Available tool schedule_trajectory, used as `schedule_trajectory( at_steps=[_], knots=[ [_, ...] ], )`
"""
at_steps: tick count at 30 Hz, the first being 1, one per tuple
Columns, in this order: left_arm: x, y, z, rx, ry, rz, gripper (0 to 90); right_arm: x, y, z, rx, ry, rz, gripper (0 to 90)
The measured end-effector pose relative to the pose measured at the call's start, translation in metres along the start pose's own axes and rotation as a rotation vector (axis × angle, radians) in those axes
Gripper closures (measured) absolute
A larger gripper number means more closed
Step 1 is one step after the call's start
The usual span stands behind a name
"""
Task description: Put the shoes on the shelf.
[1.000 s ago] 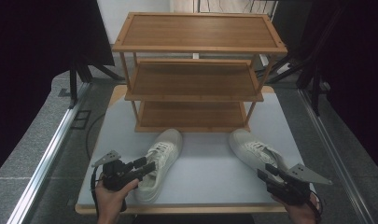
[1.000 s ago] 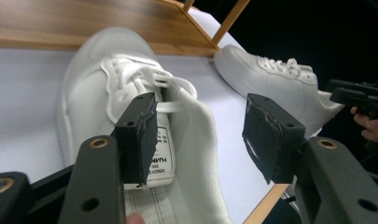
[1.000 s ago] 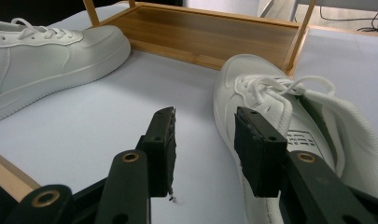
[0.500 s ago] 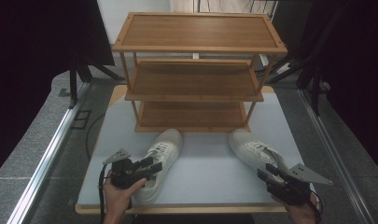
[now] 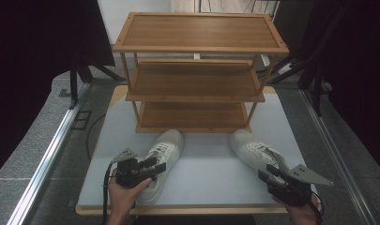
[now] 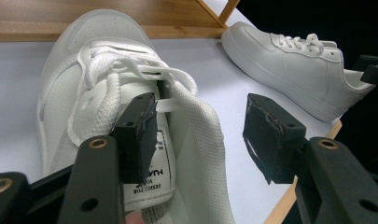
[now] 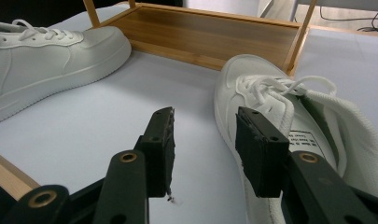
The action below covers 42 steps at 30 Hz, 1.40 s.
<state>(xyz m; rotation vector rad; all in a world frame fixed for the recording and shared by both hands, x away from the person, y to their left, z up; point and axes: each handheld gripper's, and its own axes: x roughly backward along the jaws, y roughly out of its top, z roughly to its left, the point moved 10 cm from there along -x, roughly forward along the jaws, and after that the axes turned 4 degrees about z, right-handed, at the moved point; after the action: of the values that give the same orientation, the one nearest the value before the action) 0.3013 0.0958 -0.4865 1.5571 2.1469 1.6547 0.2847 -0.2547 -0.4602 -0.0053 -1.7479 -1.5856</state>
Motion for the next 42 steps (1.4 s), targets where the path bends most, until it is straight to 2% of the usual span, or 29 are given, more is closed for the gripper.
schedule_trajectory(
  at_steps=[6, 11, 12, 18, 22, 25, 26, 27, 28, 29, 30, 33, 35, 36, 37, 39, 40, 41, 42],
  knots=[
    [0.006, -0.002, -0.002, -0.017, 0.042, 0.002, 43.6, 0.001, 0.000, -0.001, -0.003, -0.002, -0.003, 57.3],
    [0.011, -0.002, -0.004, -0.016, 0.054, 0.006, 43.5, 0.003, 0.002, -0.001, -0.004, -0.002, -0.008, 57.3],
    [0.012, -0.003, -0.005, -0.025, 0.069, 0.017, 43.3, 0.004, 0.002, -0.002, -0.007, -0.001, -0.011, 57.3],
    [0.013, -0.008, -0.006, -0.026, 0.094, 0.053, 43.1, 0.008, 0.006, -0.009, -0.022, 0.000, -0.029, 57.1],
    [0.011, -0.010, -0.005, -0.030, 0.119, 0.069, 43.1, 0.010, 0.007, -0.015, -0.029, -0.018, -0.031, 56.6],
    [0.010, -0.011, -0.004, -0.025, 0.121, 0.082, 43.2, 0.009, 0.007, -0.017, -0.026, -0.024, -0.027, 55.8],
    [0.009, -0.012, -0.001, -0.019, 0.126, 0.106, 43.2, 0.006, 0.007, -0.021, -0.026, -0.027, -0.012, 55.0],
    [0.009, -0.012, -0.001, -0.019, 0.126, 0.106, 43.0, 0.006, 0.007, -0.021, -0.026, -0.027, -0.012, 55.0],
    [0.006, -0.013, 0.001, -0.027, 0.129, 0.142, 43.2, 0.000, 0.005, -0.024, -0.026, -0.030, 0.015, 54.4],
    [0.006, -0.013, 0.001, -0.027, 0.129, 0.142, 43.3, 0.000, 0.005, -0.024, -0.026, -0.030, 0.015, 54.4],
    [0.003, -0.012, 0.001, -0.031, 0.131, 0.169, 43.3, -0.005, 0.005, -0.028, -0.018, -0.046, 0.034, 54.2],
    [0.000, -0.011, 0.002, -0.038, 0.141, 0.186, 43.4, -0.010, 0.007, -0.030, -0.016, -0.054, 0.043, 53.8],
    [-0.008, -0.010, 0.003, -0.045, 0.149, 0.217, 43.1, -0.020, 0.007, -0.036, -0.008, -0.092, 0.107, 52.4],
    [-0.008, -0.010, 0.003, -0.045, 0.149, 0.217, 43.1, -0.020, 0.007, -0.036, -0.008, -0.092, 0.107, 52.4],
    [-0.011, -0.010, 0.004, -0.048, 0.153, 0.228, 44.1, -0.024, 0.007, -0.039, 0.023, -0.113, 0.150, 52.0],
    [-0.014, -0.009, 0.003, -0.056, 0.158, 0.243, 44.3, -0.025, 0.007, -0.039, 0.024, -0.102, 0.167, 51.9],
    [-0.015, -0.009, 0.002, -0.059, 0.161, 0.254, 44.5, -0.027, 0.008, -0.039, 0.021, -0.084, 0.192, 51.7],
    [-0.016, -0.009, 0.002, -0.059, 0.165, 0.261, 44.5, -0.027, 0.008, -0.039, 0.021, -0.084, 0.192, 51.7],
    [-0.016, -0.009, 0.001, -0.056, 0.161, 0.266, 44.7, -0.029, 0.007, -0.042, 0.029, -0.083, 0.216, 51.1]
  ],
)
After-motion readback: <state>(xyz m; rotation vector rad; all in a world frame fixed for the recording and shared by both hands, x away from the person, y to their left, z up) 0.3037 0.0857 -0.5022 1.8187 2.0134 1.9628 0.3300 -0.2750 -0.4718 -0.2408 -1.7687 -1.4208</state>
